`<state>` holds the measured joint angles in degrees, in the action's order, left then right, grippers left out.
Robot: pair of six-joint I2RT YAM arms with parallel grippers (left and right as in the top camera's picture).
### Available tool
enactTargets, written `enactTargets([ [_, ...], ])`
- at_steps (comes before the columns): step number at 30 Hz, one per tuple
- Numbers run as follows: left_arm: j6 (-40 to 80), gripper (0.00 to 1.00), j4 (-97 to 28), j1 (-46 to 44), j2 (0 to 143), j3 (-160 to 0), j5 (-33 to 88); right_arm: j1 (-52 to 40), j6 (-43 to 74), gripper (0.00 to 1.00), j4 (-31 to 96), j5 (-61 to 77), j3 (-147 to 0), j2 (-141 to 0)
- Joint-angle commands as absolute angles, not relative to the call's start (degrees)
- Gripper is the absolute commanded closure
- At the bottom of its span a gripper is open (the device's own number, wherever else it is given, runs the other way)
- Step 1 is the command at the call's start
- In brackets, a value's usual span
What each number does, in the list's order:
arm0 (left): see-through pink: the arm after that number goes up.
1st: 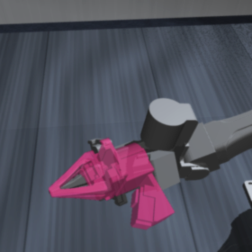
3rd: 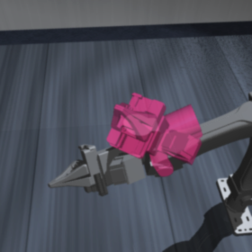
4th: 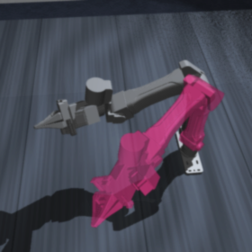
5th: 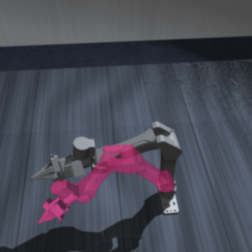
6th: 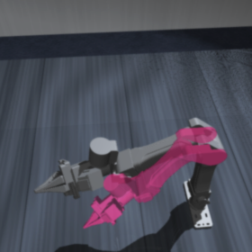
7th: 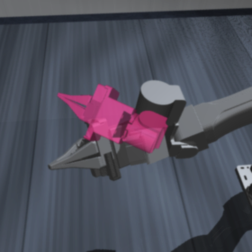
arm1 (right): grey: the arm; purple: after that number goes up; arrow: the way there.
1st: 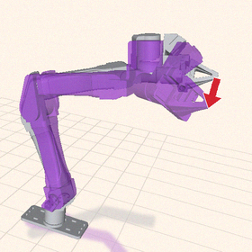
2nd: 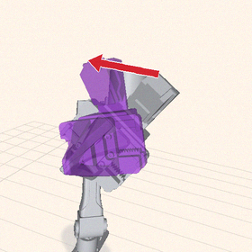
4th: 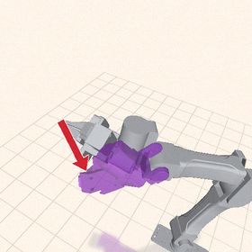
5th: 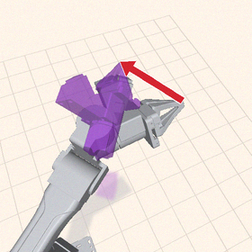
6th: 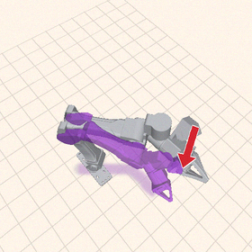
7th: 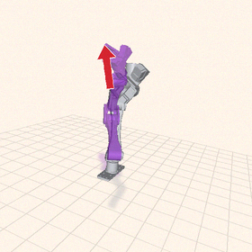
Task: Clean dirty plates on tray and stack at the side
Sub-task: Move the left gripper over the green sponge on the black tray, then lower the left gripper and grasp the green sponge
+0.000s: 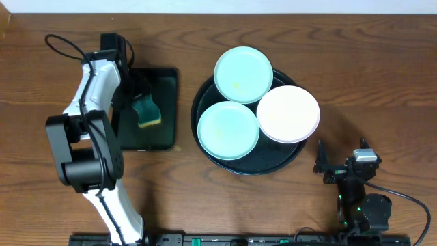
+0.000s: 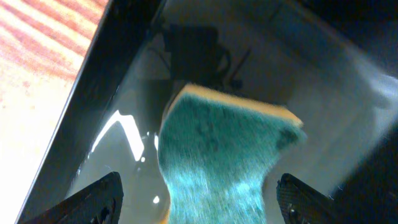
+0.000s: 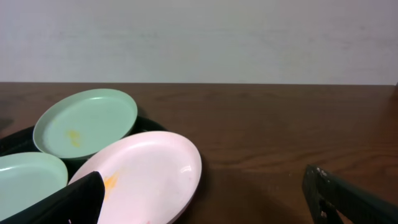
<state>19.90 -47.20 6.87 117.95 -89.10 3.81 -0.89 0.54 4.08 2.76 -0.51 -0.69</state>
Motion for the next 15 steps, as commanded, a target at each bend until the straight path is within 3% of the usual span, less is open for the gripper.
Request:
enactTargets([
  [1,17.0,0.20,-46.8,6.8,118.9,-90.1,1.9,-1.2,-0.3,0.01,4.3,2.4,-0.4,-0.4],
  [15,13.1,0.20,-45.0,6.8,124.6,-89.8,9.7,-1.2,-0.3,0.01,4.3,2.4,-0.4,-0.4],
])
